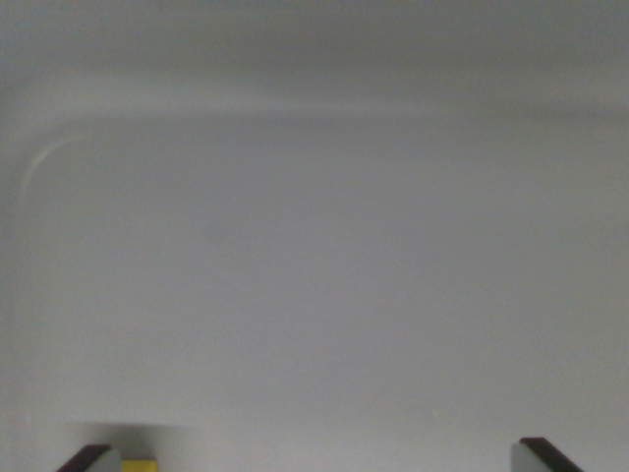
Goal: Pick yellow cube
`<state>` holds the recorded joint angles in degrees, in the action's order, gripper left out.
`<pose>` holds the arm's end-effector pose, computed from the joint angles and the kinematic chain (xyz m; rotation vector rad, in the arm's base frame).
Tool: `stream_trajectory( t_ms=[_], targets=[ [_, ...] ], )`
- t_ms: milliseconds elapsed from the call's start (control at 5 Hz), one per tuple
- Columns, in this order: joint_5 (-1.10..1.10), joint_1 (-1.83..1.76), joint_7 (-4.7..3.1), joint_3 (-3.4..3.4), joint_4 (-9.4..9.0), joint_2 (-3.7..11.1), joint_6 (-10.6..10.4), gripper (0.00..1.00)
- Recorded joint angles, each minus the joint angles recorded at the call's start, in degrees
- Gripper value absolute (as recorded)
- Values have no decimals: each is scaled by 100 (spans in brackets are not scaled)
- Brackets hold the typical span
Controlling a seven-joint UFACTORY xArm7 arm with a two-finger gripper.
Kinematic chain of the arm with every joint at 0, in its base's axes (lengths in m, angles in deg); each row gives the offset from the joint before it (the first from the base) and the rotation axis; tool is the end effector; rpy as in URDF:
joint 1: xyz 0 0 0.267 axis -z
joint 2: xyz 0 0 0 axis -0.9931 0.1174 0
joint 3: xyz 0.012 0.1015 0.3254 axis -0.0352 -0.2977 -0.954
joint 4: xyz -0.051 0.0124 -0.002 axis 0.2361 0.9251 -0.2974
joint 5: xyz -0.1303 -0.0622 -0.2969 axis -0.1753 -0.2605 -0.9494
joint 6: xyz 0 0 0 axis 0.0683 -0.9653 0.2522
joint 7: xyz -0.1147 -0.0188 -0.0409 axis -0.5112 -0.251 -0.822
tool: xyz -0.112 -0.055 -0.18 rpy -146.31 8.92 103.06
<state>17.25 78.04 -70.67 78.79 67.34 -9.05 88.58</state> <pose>0.4943 0.0773 0.2275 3.1404 0.0151 -0.0162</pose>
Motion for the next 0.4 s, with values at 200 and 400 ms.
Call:
stream_trajectory(
  t_ms=[200, 400],
  targets=[
    [6, -72, 115, -73, -208, 108, -271, 0],
    [6, -72, 115, -73, -208, 108, -271, 0]
  ],
)
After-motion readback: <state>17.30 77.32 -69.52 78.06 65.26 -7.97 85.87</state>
